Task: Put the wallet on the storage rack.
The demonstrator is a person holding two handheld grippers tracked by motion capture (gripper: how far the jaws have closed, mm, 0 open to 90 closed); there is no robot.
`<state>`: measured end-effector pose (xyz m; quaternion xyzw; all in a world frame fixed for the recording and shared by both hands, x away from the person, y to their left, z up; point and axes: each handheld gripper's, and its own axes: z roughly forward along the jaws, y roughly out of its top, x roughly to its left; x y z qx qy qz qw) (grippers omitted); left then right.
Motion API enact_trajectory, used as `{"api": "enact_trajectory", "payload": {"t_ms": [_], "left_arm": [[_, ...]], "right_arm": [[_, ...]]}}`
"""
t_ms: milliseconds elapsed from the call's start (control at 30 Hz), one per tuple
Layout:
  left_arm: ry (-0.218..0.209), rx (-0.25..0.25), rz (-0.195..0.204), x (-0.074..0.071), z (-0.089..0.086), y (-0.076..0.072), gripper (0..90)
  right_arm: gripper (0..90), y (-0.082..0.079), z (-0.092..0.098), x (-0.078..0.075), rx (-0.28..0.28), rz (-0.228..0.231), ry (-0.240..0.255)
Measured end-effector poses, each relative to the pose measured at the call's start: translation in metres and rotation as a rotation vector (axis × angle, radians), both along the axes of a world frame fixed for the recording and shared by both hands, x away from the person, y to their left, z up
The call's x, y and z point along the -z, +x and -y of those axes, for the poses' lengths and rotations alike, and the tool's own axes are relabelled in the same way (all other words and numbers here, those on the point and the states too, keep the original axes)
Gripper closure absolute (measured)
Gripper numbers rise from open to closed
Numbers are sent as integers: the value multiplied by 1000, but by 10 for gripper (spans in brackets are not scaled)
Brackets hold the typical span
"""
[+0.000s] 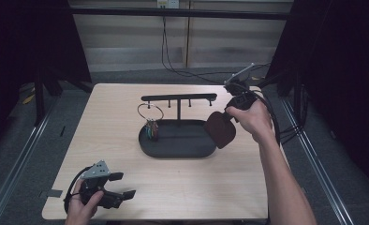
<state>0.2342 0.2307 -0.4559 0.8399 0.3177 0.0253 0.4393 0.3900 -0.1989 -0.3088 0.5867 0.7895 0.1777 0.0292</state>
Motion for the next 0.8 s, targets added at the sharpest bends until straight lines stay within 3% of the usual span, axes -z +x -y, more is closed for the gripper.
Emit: {"api": "enact_trajectory", "payload": {"t_ms": [200, 367, 600, 800], "left_arm": [[3, 4, -1, 0, 0, 0, 162], [7, 4, -4, 0, 1, 0, 162], [1, 5, -3, 0, 0, -1, 162], [5, 9, -1, 0, 1, -1, 162]], "right_arm": [[837, 5, 2, 12, 20, -4, 36], [840, 11, 5, 26, 41, 10, 100], [842, 19, 5, 49, 84, 16, 237], [845, 21, 8, 69, 132, 22, 316]]}}
